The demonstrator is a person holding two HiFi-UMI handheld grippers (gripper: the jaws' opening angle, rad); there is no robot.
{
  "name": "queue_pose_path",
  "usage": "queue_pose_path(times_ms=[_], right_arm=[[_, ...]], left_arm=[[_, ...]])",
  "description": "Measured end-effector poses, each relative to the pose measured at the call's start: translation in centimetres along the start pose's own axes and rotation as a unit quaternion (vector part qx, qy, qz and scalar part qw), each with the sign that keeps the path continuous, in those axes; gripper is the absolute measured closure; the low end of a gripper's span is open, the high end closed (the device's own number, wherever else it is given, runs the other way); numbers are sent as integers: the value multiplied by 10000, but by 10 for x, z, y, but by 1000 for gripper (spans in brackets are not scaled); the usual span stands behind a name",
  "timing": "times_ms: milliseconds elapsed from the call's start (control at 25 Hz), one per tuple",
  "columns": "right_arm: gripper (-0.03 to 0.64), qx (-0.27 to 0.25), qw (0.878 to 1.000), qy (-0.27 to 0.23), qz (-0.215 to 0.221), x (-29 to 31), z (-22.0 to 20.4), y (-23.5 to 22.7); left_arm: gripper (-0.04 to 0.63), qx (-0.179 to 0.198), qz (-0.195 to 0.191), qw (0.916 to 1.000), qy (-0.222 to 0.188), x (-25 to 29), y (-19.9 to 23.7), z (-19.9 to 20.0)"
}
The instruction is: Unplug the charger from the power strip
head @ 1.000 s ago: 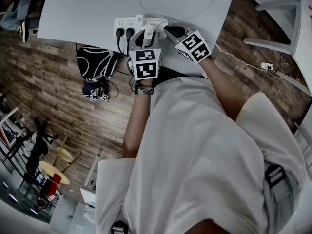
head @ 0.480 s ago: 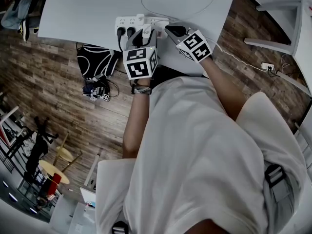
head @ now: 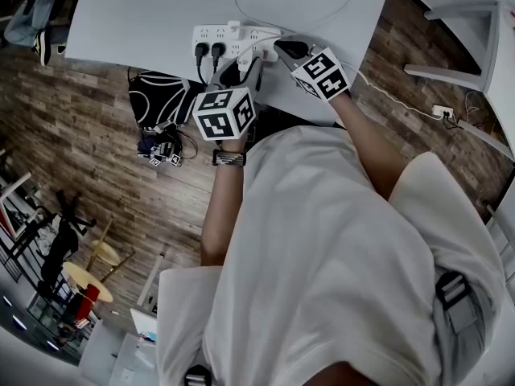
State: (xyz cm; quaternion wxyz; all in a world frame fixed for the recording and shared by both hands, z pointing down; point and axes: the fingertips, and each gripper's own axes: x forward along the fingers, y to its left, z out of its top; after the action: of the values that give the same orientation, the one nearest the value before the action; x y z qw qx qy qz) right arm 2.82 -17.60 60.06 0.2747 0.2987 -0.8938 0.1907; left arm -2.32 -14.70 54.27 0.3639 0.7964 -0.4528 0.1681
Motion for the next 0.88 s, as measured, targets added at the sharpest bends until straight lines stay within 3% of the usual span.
queue_pose_path(times_ms=[560, 880], right_arm=[[615, 418, 9986, -296, -147, -13, 1, 1], [615, 449, 9984, -295, -182, -13, 3, -1]], left_arm=[[449, -555, -526, 9961, 445, 5, -13, -46], [449, -673, -573, 9944, 576, 10, -11, -53]])
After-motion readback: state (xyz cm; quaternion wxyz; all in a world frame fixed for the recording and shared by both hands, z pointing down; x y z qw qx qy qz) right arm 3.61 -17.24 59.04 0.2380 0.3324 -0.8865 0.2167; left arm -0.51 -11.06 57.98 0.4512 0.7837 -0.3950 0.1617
